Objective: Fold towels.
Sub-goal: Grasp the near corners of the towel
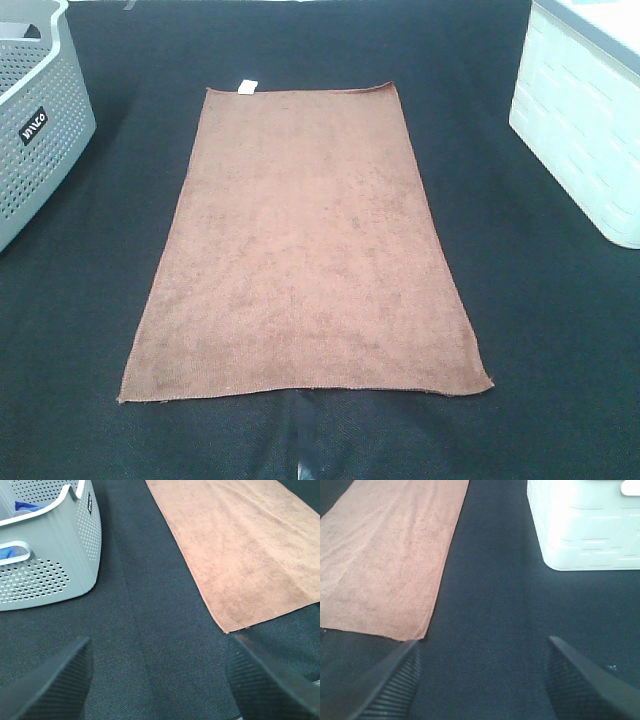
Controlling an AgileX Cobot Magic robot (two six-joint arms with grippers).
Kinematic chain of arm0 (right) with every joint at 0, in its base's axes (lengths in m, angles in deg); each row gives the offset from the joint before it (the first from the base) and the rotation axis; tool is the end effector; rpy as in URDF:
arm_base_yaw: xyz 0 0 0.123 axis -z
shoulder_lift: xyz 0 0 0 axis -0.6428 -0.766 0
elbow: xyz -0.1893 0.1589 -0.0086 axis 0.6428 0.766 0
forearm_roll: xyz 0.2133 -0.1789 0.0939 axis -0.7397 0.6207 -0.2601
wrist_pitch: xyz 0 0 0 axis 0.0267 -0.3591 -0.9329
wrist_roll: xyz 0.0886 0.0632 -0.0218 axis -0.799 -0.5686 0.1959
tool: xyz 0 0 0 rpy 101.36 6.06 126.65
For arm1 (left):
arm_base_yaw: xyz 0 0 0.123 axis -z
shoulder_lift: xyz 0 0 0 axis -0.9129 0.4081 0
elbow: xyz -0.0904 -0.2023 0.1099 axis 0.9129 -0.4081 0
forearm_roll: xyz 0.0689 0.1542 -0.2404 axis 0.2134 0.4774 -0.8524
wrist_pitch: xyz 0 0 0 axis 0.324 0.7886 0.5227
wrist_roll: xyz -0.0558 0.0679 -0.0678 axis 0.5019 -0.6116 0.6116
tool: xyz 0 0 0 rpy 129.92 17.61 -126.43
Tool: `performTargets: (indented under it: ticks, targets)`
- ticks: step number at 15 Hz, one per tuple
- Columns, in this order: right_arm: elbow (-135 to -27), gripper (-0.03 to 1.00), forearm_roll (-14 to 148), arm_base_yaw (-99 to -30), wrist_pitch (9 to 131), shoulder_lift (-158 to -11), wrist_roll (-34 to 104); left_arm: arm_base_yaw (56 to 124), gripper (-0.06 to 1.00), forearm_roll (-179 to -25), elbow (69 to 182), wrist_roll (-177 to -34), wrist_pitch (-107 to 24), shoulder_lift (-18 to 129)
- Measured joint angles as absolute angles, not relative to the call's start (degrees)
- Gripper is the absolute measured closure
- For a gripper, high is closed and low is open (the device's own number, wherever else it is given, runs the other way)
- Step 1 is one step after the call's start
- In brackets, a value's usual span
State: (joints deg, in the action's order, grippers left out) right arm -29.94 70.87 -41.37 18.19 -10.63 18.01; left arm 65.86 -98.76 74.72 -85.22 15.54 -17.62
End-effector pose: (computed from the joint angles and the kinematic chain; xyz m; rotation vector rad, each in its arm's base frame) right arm 0.0860 0.0092 0.2911 -0.1393 2.0289 0.0338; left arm 0.0871 -0.0171 0.2905 0.2559 2.0089 -0.0581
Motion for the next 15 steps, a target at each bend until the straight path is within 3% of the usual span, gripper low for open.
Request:
performTargets:
  ticks: [15]
  targets:
    - [-29.9, 0.31, 70.9, -41.4, 18.2, -10.6, 18.0, 65.9, 0.24, -98.8, 74.7, -85.2, 15.5, -17.6]
